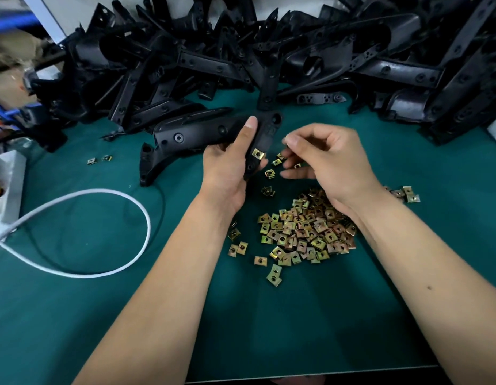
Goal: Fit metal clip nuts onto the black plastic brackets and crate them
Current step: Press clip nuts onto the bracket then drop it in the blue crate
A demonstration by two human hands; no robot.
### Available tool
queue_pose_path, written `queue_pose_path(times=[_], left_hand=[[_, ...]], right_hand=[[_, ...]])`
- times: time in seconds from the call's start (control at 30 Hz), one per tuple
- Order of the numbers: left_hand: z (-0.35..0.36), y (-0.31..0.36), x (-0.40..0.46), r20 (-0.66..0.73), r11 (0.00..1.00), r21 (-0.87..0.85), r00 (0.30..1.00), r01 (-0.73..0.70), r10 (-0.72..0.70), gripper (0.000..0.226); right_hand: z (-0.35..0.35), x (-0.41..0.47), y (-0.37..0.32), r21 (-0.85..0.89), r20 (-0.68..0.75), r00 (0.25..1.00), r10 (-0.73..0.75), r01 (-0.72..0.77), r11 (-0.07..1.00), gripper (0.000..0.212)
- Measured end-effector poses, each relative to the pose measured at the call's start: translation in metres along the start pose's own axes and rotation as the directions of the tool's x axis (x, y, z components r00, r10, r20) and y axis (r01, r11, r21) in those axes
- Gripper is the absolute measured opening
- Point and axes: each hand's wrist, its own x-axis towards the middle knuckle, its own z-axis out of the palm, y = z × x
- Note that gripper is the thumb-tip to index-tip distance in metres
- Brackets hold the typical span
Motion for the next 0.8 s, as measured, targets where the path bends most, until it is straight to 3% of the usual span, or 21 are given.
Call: queue_pose_path(times=[0.33,0.7,0.8], left_hand=[[0.0026,0.0011,-0.0048,0.021,0.999,0.045,1.000,0.002,-0.003,0.013],[0.0012,0.0009,-0.0021,0.025,0.995,0.092,0.998,0.048,-0.050,0.018],[-0.0004,0.0016,-0.0012,0.050,0.987,0.138,0.995,0.079,-0.087,0.018]], right_hand=[[0.0094,-0.0012,0.0043,0.128,-0.074,0.997,0.024,-0.015,0.992,0.012],[0.0080,-0.0005,0.0036,0.087,-0.057,0.998,-0.005,0.010,0.996,0.013],[0.0072,-0.0008,0.0024,0.089,-0.060,0.998,-0.023,0.028,0.996,0.035]])
